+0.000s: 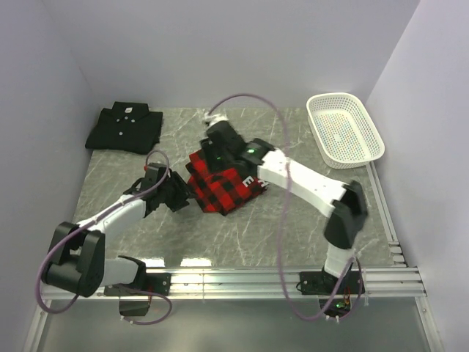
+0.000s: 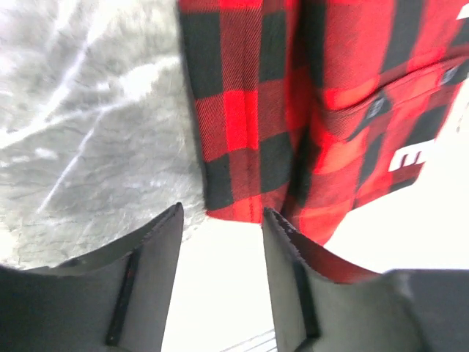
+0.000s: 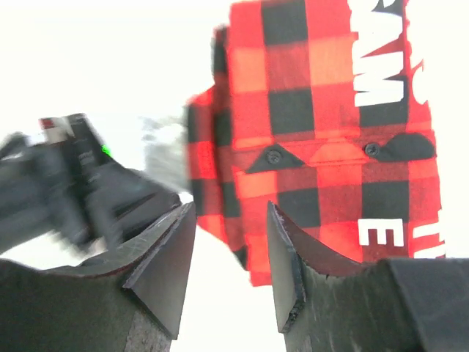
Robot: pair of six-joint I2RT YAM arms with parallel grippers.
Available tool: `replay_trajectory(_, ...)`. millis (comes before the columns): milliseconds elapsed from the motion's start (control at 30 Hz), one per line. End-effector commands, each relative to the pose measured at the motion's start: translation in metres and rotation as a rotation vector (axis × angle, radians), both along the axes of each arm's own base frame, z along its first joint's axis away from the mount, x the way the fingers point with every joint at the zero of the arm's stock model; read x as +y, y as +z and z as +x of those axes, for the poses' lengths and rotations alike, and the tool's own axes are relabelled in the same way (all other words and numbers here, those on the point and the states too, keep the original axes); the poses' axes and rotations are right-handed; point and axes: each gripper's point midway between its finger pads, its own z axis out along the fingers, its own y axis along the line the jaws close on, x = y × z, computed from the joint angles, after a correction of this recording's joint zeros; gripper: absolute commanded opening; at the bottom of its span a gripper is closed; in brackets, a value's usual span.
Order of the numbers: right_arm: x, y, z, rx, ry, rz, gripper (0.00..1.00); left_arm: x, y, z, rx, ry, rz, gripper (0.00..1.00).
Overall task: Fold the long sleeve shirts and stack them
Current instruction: Fold the shirt
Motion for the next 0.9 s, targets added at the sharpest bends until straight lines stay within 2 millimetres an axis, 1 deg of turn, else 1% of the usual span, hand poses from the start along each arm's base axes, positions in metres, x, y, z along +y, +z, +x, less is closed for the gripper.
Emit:
replay_trajectory(0, -0.014, 0.062, 0.018, -0.074, -0.053, 0.287, 0.5, 0.008, 0.024, 0.015, -0.087, 0.049, -0.009, 0.57)
replay_trajectory(33, -0.023, 0.052, 0.006, -0.035, -0.028, 0.313, 0.5, 0.009, 0.034, 0.019, -0.104, 0.044, 0.0, 0.59)
replay_trajectory(67, -0.03, 0.049, 0.007, -0.027, -0.034, 0.345, 0.49, 0.01, 0.04, 0.023, -0.119, 0.045, 0.008, 0.64)
replay_trajectory(100, -0.037, 0.059, 0.018, -0.043, -0.045, 0.436, 0.49, 0.011, 0.046, 0.026, -0.13, 0.042, 0.013, 0.66)
replay_trajectory(133, -0.05, 0.041, 0.01, -0.004, -0.048, 0.46, 0.49, 0.01, 0.061, 0.036, -0.168, 0.039, 0.014, 0.69)
replay_trajectory(167, -0.047, 0.039, 0.0, 0.047, 0.007, 0.525, 0.49, 0.01, 0.066, 0.04, -0.177, 0.04, 0.016, 0.74)
replay_trajectory(200, -0.058, 0.027, 0.006, 0.068, -0.027, 0.581, 0.49, 0.01, 0.075, 0.051, -0.198, 0.04, 0.017, 0.75)
replay_trajectory(233, -0.062, 0.028, 0.005, 0.07, -0.027, 0.613, 0.49, 0.01, 0.078, 0.056, -0.204, 0.043, 0.018, 0.77)
replay_trajectory(267, -0.065, 0.022, 0.002, 0.087, -0.024, 0.623, 0.49, 0.009, 0.08, 0.062, -0.21, 0.045, 0.016, 0.77)
replay_trajectory(300, -0.064, 0.025, 0.003, 0.075, -0.01, 0.648, 0.49, 0.006, 0.071, 0.068, -0.182, 0.04, 0.014, 0.77)
replay_trajectory(333, -0.067, 0.014, 0.001, 0.094, -0.013, 0.644, 0.49, 0.004, 0.08, 0.08, -0.2, 0.043, 0.007, 0.77)
replay_trajectory(367, -0.065, 0.011, -0.002, 0.102, 0.002, 0.652, 0.49, 0.004, 0.078, 0.086, -0.195, 0.048, 0.007, 0.76)
replay_trajectory(400, -0.061, 0.014, -0.004, 0.104, 0.031, 0.682, 0.49, 0.003, 0.066, 0.094, -0.165, 0.05, 0.015, 0.76)
replay_trajectory(433, -0.061, 0.004, -0.007, 0.122, 0.029, 0.68, 0.5, 0.003, 0.07, 0.105, -0.175, 0.059, 0.01, 0.75)
replay_trajectory(467, -0.06, -0.002, -0.008, 0.135, 0.03, 0.686, 0.49, 0.001, 0.068, 0.112, -0.17, 0.061, 0.007, 0.72)
replay_trajectory(500, -0.058, -0.001, -0.008, 0.137, 0.032, 0.707, 0.49, 0.001, 0.054, 0.119, -0.141, 0.065, 0.013, 0.71)
replay_trajectory(533, -0.058, -0.008, -0.011, 0.155, 0.036, 0.712, 0.49, 0.0, 0.058, 0.13, -0.153, 0.074, 0.012, 0.7)
replay_trajectory(567, -0.057, -0.012, -0.011, 0.162, 0.038, 0.719, 0.49, 0.0, 0.056, 0.135, -0.149, 0.079, 0.019, 0.68)
replay_trajectory(600, -0.053, -0.009, -0.011, 0.156, 0.045, 0.746, 0.49, 0.0, 0.041, 0.139, -0.114, 0.082, 0.031, 0.67)
replay_trajectory(633, -0.052, -0.014, -0.012, 0.174, 0.055, 0.753, 0.49, -0.001, 0.044, 0.147, -0.118, 0.088, 0.028, 0.66)
replay_trajectory(667, -0.049, -0.015, -0.013, 0.182, 0.064, 0.759, 0.49, -0.003, 0.041, 0.15, -0.112, 0.085, 0.024, 0.65)
replay_trajectory(700, -0.047, -0.015, -0.012, 0.191, 0.068, 0.767, 0.5, -0.005, 0.031, 0.152, -0.088, 0.084, 0.021, 0.64)
replay_trajectory(733, -0.044, -0.018, -0.009, 0.201, 0.069, 0.77, 0.49, -0.007, 0.031, 0.155, -0.089, 0.086, 0.012, 0.63)
replay_trajectory(767, -0.042, -0.018, -0.009, 0.209, 0.079, 0.777, 0.49, -0.008, 0.028, 0.155, -0.079, 0.083, 0.006, 0.6)
replay_trajectory(800, -0.04, -0.018, -0.008, 0.212, 0.082, 0.79, 0.49, -0.008, 0.02, 0.155, -0.058, 0.088, 0.011, 0.59)
replay_trajectory(833, -0.038, -0.023, -0.007, 0.223, 0.076, 0.79, 0.49, -0.007, 0.017, 0.154, -0.047, 0.096, 0.014, 0.58)
replay_trajectory(867, -0.036, -0.026, -0.007, 0.238, 0.081, 0.794, 0.49, -0.005, 0.014, 0.152, -0.04, 0.102, 0.019, 0.55)
